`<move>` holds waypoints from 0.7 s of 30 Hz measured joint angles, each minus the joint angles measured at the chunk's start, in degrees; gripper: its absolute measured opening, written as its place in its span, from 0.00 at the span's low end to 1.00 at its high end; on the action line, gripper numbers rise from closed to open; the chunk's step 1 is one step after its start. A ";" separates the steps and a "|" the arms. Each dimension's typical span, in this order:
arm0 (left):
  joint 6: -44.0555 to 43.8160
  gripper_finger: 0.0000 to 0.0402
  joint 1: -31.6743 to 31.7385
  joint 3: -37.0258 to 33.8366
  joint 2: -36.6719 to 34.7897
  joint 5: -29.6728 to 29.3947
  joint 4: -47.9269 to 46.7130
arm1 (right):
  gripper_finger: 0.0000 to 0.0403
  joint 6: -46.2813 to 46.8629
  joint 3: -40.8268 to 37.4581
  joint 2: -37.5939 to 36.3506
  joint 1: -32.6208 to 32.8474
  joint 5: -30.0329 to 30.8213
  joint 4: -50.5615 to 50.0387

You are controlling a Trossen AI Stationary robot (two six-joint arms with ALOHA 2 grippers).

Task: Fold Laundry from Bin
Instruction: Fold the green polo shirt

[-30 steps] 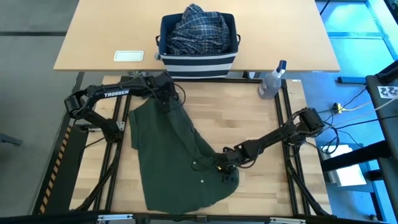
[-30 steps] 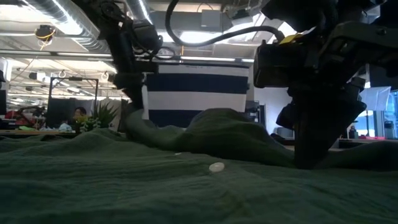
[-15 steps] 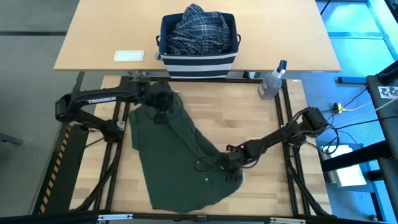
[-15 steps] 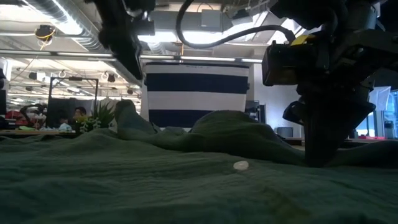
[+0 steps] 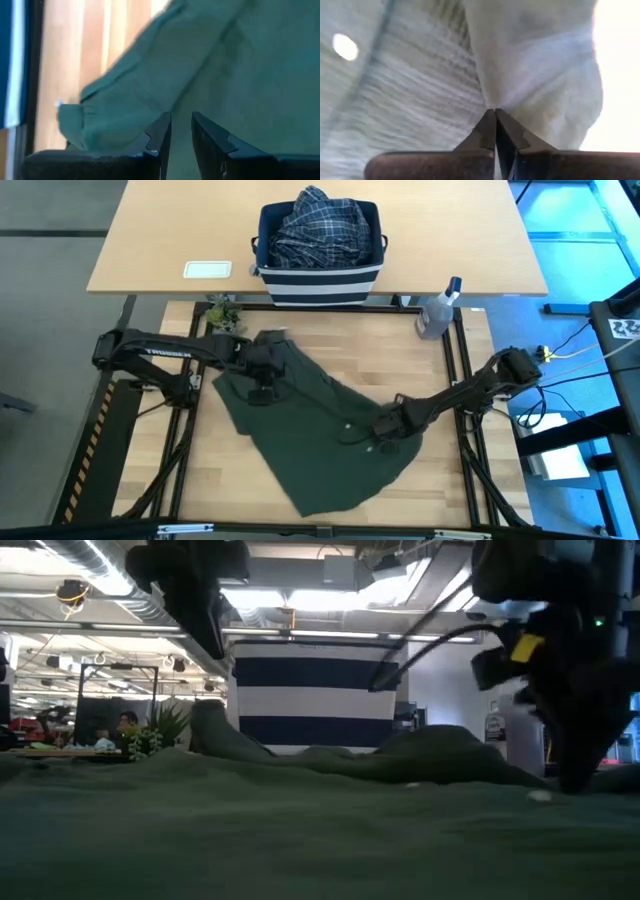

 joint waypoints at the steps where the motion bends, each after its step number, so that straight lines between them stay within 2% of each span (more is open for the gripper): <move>1: -0.38 0.18 -0.08 -0.05 0.77 0.00 -0.35 | 0.00 1.03 0.66 -1.08 -0.02 1.41 -2.45; 4: -0.44 0.18 -0.06 -1.36 2.90 0.31 -0.01 | 0.00 3.07 1.30 -2.61 -0.12 4.84 -9.22; 9: -0.14 0.18 0.10 -5.80 7.60 3.34 2.35 | 0.00 4.02 1.37 -2.68 -1.62 6.25 -10.60; 13: -0.50 0.18 -0.21 -9.00 10.25 4.56 2.93 | 0.00 3.98 1.38 -3.23 -1.43 5.92 -6.79; 21: -4.65 0.18 -0.69 -13.55 10.56 4.45 3.01 | 0.00 2.78 1.41 -2.68 3.74 -0.18 8.59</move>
